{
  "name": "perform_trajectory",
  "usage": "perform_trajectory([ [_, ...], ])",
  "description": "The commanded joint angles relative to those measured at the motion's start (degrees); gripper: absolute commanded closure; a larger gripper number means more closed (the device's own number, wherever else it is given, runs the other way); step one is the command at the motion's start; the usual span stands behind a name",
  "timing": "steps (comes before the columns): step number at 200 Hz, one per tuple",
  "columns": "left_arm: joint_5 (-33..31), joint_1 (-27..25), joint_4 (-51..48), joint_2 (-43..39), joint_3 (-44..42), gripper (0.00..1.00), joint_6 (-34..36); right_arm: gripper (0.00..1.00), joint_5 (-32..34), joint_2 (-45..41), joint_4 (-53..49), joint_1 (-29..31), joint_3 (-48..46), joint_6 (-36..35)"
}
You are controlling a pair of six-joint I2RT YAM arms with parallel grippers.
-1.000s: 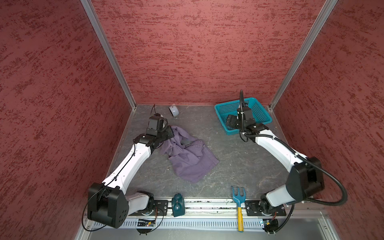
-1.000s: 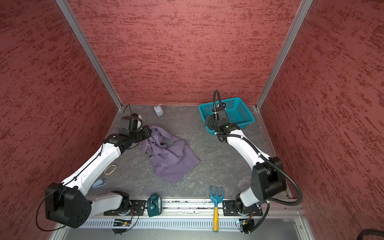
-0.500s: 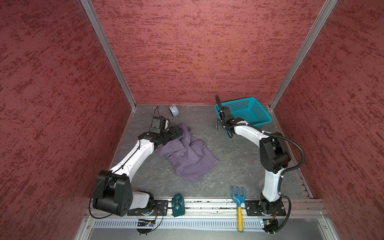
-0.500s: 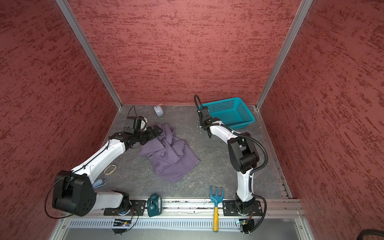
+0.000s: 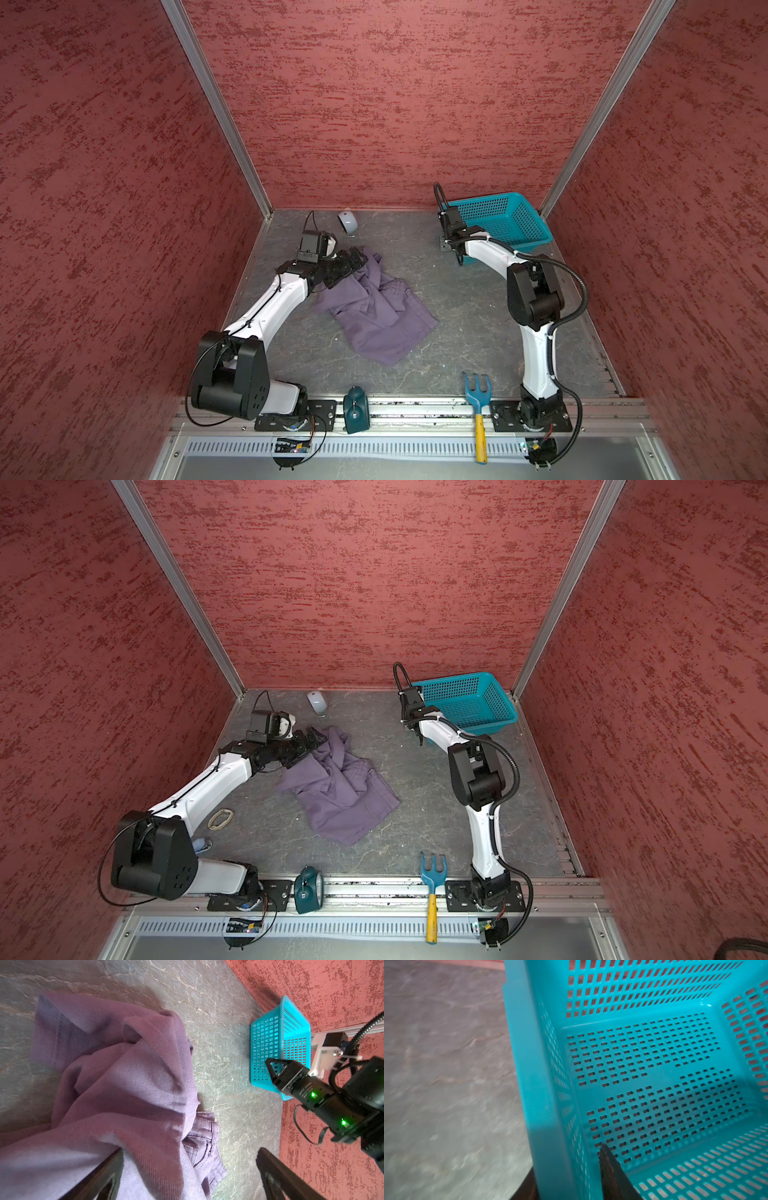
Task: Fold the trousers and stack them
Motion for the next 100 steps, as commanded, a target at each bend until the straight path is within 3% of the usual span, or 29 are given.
perform_trajectory([
  [1,1.61,0.51,1.07,-0.19,0.38,0.00,-0.07,0.69,4.26,3.45,-3.93,-1.99,5.83,1.16],
  [42,3.87,0.51,1.79,0.68,0.46,0.00,0.60,0.67,6.74,9.17,-7.51,-4.22,15.27,1.44],
  [82,3.27,0.18,3.52,0.23,0.49,0.00,1.02,0.53,7.01,11.17,-6.79,-6.27,19.47,-1.24],
  [100,2.19,-0.28,3.75,-0.33,0.40,0.00,1.45,0.52,8.82,11.15,-5.50,-6.60,19.55,-4.18],
])
